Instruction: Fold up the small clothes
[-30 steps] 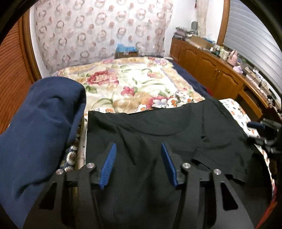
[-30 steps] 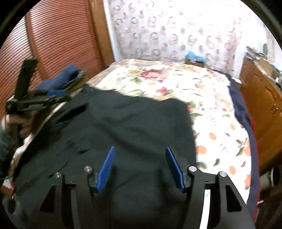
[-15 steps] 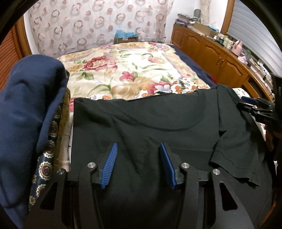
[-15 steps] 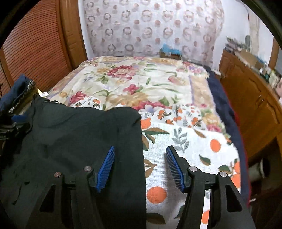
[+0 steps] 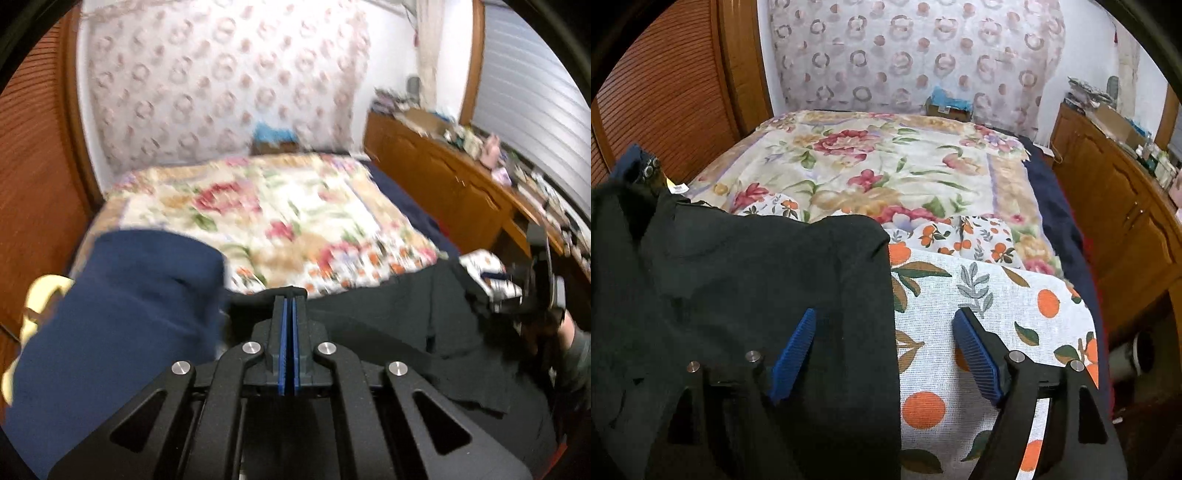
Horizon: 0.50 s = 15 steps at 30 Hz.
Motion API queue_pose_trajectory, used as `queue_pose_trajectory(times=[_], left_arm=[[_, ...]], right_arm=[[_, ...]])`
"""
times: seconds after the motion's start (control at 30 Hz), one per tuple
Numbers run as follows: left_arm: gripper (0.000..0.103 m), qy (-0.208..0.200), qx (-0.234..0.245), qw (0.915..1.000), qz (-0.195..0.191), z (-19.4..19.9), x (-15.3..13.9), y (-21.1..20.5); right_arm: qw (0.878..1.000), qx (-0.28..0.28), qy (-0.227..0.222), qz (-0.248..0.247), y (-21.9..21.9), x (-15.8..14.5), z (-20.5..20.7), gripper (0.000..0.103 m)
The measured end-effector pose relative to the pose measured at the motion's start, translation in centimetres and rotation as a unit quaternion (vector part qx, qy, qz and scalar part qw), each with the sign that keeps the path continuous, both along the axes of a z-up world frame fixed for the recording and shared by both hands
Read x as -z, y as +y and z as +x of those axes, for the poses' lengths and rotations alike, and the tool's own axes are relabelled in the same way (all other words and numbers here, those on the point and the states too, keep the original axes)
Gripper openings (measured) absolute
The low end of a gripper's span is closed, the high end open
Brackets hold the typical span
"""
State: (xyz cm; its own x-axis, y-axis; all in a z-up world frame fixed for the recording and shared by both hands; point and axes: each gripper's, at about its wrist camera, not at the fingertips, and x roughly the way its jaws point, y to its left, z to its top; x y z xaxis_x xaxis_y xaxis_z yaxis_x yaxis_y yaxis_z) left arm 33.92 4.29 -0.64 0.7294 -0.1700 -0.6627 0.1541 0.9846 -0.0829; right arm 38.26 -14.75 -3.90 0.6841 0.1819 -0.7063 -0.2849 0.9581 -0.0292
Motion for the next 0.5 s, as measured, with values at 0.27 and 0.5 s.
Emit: queue_pose_trajectory(times=[0.27, 0.5], left_arm=[[0.003, -0.014, -0.026, 0.9995, -0.007, -0.2, -1.1, 2.8], [0.003, -0.018, -0.016, 0.9997, -0.005, -1.5, -1.3, 2.4]], right_arm=[[1.0, -0.002, 0.002, 0.007, 0.3, 0.0, 0.0, 0.08], [0.999, -0.008, 0.019, 0.04, -0.4, -0.5, 1.6, 0.071]])
